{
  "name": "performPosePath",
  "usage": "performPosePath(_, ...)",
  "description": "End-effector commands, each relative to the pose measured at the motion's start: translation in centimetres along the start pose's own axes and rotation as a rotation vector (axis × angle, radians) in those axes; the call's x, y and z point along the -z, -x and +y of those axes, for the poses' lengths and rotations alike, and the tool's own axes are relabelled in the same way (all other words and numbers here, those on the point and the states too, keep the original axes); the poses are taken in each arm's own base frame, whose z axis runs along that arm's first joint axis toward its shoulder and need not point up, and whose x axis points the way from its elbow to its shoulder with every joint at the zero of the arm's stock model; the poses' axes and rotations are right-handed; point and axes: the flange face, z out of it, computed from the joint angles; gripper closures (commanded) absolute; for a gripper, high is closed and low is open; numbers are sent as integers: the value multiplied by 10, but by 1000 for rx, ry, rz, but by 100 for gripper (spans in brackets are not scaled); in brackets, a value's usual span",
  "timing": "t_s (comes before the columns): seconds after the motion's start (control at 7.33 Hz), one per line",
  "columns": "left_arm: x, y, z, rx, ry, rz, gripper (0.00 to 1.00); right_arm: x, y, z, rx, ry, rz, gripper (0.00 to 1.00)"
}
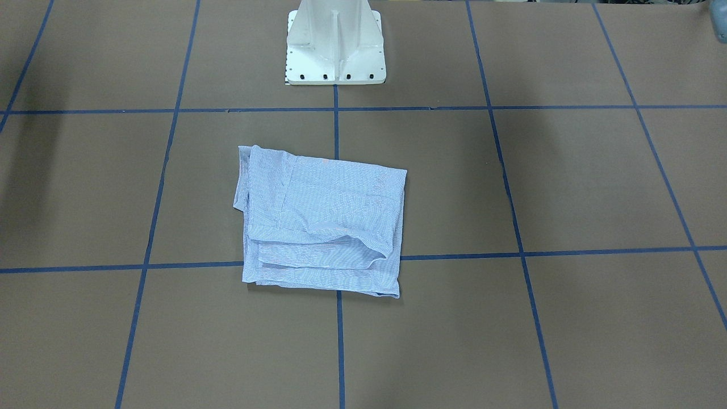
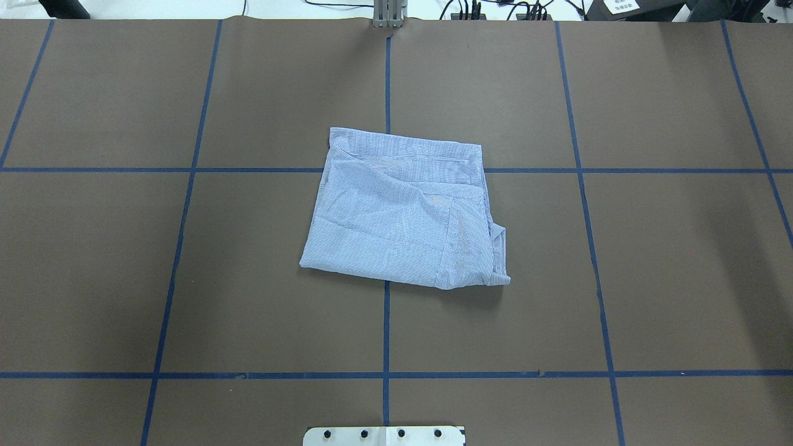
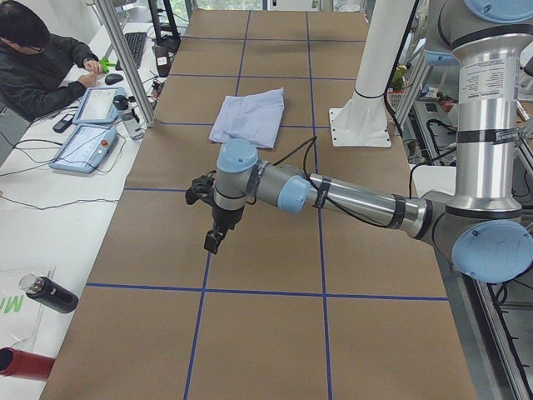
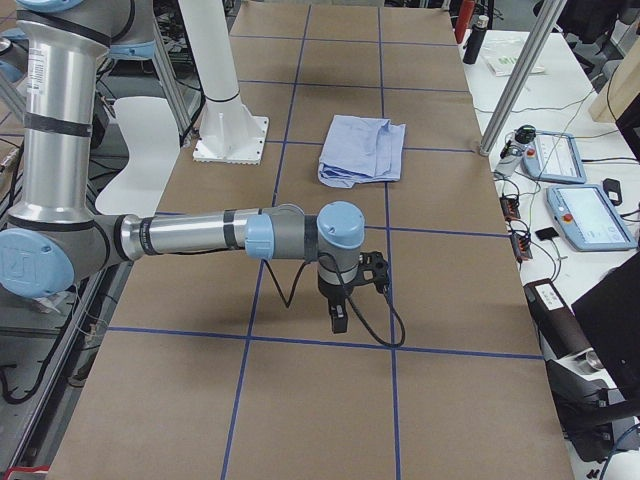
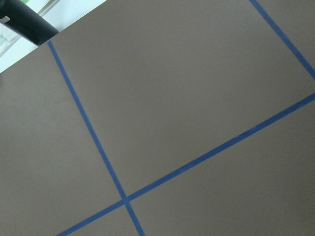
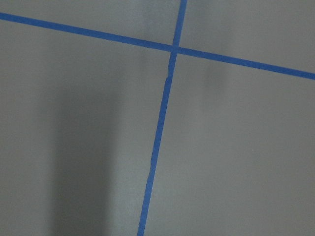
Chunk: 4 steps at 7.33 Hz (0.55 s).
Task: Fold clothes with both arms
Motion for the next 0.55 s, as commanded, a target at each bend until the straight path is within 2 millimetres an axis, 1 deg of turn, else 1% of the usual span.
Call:
performPosePath(0.0, -12, 28, 37, 87, 21, 92, 0, 2, -3, 7, -47, -25, 2, 0)
performPosePath(0.14, -9, 31, 59, 113, 6, 144, 0, 0, -4, 7, -38, -41, 2, 0)
performPosePath(0.27, -10, 32, 60, 111, 1, 144, 0, 1, -4, 7, -46, -44, 2, 0)
performPosePath(0.41, -15, 35, 63, 139, 14, 146, 0, 1, -4, 7, -48, -44, 2, 0)
